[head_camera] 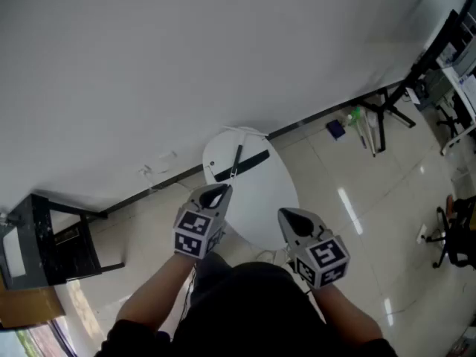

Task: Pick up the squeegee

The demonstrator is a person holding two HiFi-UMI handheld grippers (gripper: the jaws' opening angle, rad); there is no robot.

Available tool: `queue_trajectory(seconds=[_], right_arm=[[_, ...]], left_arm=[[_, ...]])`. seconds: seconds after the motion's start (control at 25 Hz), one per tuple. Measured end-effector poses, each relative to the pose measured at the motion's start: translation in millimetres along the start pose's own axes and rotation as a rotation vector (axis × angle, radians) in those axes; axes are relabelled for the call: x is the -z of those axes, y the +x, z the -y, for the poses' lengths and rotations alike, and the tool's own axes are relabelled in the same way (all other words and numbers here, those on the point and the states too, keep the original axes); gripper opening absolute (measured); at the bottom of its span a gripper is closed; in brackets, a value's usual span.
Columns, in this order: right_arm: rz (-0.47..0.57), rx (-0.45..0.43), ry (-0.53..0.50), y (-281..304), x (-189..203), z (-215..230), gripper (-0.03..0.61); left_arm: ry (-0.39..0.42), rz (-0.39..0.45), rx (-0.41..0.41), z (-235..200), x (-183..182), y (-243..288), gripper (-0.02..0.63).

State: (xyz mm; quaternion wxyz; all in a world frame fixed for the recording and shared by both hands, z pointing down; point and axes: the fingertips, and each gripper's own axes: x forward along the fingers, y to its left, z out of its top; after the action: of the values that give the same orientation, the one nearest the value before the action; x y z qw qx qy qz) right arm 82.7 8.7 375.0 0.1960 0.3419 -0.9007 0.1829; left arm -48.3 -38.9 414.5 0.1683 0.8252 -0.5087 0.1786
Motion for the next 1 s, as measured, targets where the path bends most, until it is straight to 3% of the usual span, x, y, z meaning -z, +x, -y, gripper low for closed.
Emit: queue_trajectory(seconds=[0.08,0.32,0.72,1.0], right_arm=[[-0.026,0.001,0.016,1,11,9,0.005],[-0.078,0.037,0.09,18,31,34,0.005],[-0.152,0.151,0.289,74,82,62,0.005],[-0.184,0.177,0.381,107,118,65,0.005]], left_arm=[[-0.017,-0.011,-0.014,-9,3,26,0.084],[-0.067,-0.076,-0.072,-56,22,116,0.143],[-0.056,-0.194,-0.171,-149,111,291,0.144],[-0.081,-0.308,-0.19,-179,186,359,0.144]])
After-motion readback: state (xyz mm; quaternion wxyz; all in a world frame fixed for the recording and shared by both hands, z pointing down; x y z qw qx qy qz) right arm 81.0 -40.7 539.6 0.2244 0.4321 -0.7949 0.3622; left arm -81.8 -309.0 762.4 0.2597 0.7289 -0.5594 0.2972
